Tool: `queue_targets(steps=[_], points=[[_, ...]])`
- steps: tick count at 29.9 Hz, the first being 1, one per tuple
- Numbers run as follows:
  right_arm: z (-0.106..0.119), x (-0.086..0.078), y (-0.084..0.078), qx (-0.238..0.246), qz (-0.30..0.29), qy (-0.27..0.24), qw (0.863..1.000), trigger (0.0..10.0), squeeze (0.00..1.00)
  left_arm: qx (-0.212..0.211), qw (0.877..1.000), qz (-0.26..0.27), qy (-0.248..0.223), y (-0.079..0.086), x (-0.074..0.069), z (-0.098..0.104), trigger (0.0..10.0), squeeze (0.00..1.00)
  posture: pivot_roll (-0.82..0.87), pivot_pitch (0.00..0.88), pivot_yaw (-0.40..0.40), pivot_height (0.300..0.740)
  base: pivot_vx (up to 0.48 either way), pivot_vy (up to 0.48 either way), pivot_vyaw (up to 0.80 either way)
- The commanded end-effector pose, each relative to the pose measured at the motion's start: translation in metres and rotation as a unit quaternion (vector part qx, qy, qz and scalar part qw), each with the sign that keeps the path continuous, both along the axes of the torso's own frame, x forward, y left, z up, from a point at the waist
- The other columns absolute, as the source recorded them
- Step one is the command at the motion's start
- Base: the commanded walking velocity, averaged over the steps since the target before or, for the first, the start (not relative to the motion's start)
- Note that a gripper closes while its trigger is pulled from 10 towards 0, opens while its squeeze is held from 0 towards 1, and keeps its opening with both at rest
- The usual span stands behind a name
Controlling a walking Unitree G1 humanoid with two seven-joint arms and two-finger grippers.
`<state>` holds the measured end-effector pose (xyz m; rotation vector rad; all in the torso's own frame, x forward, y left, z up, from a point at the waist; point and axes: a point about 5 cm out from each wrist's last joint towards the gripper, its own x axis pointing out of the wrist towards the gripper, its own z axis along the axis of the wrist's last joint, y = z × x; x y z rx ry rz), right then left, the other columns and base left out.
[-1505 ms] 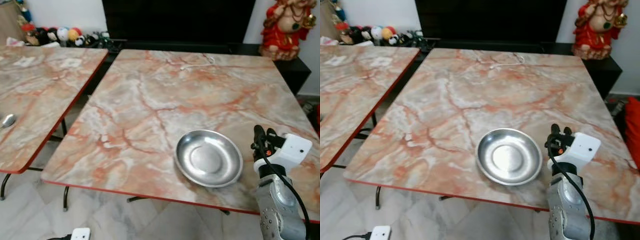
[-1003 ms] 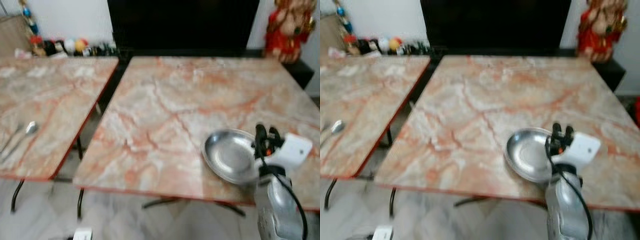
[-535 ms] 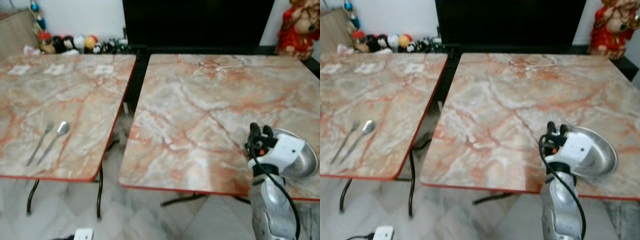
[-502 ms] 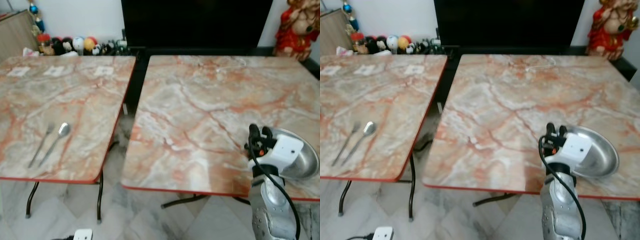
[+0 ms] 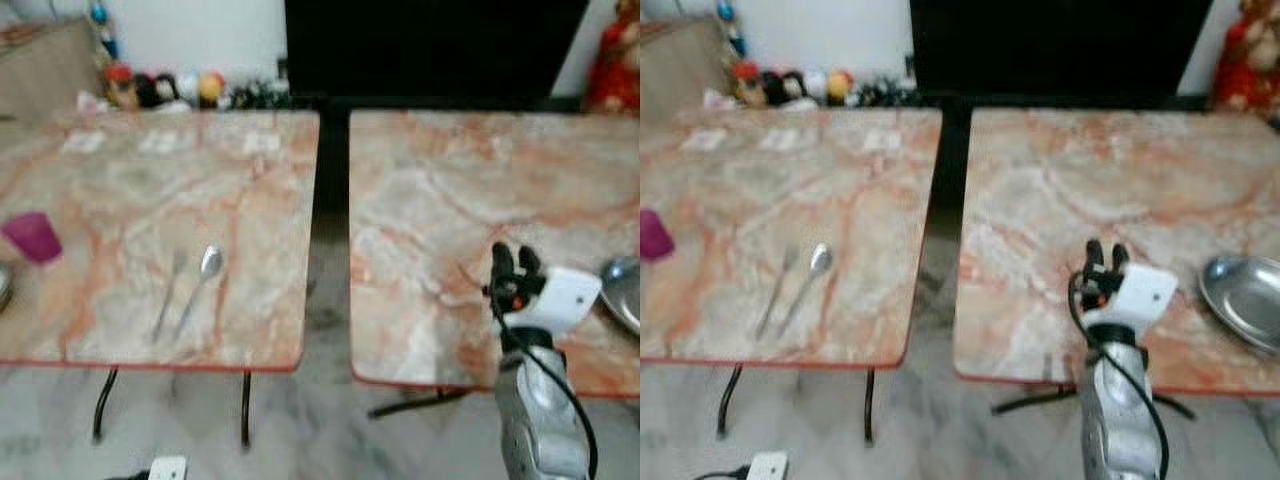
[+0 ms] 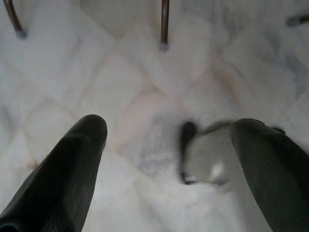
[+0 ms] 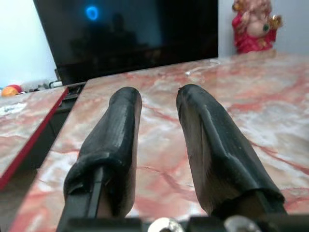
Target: Setting the table
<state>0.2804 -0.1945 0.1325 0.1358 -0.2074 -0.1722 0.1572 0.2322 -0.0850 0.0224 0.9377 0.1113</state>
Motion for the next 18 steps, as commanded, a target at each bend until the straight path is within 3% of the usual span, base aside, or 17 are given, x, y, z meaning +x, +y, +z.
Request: queue_targets(steps=[1, 11, 18], points=[[0.005, 0.003, 0.009, -0.007, 0.017, -0.009, 1.0, 10.0, 0.0, 0.003, 1.0, 0.009, 0.01, 0.006, -0.007, -0.002, 10.0, 0.0, 0.03, 0.004, -0.036, 0.74, 0.0, 0.48, 0.0], [-0.001, 0.0, 0.011, -0.021, 0.027, -0.003, 0.999, 10.0, 0.0, 0.005, 1.0, 0.014, 0.011, 0.006, -0.007, -0.002, 10.0, 0.0, 0.03, 0.017, -0.041, 0.74, 0.0, 0.48, 0.0], [-0.006, -0.008, 0.007, -0.022, 0.011, 0.001, 1.0, 10.0, 0.0, 0.005, 1.0, 0.009, 0.005, 0.005, -0.004, -0.001, 10.0, 0.0, 0.03, 0.02, -0.042, 0.74, 0.0, 0.0, 0.0]])
